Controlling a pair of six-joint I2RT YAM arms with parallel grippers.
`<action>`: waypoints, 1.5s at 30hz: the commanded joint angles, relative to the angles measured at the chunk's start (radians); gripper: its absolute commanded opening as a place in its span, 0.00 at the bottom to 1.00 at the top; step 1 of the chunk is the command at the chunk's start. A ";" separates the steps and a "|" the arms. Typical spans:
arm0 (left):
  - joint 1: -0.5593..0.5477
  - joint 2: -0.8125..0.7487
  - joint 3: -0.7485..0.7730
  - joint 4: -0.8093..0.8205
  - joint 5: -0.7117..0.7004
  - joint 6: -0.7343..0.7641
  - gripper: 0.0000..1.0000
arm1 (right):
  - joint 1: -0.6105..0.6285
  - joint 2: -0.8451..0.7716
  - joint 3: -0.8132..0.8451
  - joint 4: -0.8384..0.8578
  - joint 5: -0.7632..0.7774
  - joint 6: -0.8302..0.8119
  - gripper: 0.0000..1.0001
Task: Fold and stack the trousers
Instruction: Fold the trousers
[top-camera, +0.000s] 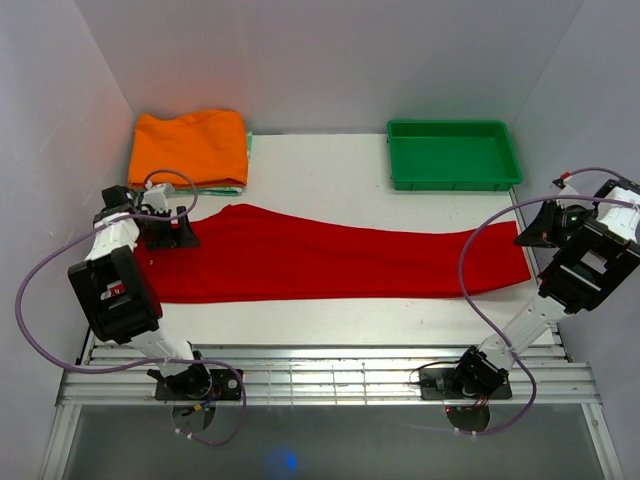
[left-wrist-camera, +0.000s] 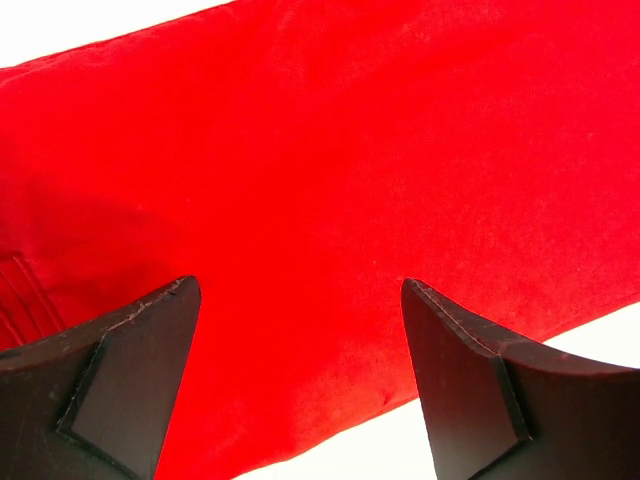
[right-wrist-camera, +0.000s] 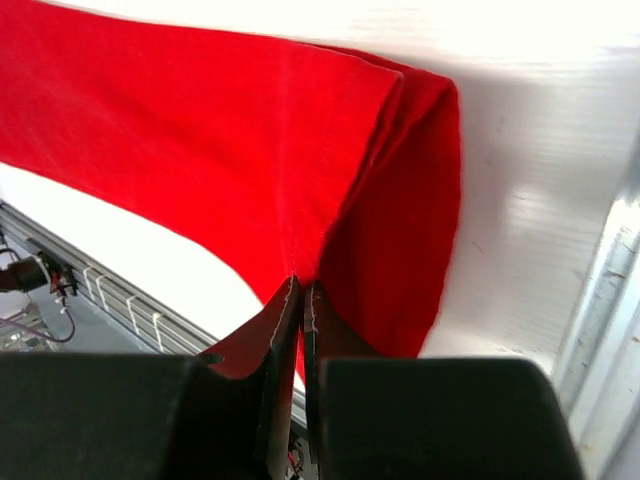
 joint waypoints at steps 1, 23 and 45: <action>0.002 -0.079 -0.005 0.001 0.026 0.018 0.93 | -0.019 -0.071 -0.045 0.005 -0.151 0.021 0.08; 0.010 -0.041 -0.122 0.016 0.060 -0.061 0.98 | 0.819 -0.276 -0.491 1.281 -0.400 1.144 0.08; 0.010 0.079 -0.219 0.119 0.032 -0.088 0.98 | 1.293 0.151 -0.292 1.869 -0.143 1.672 0.08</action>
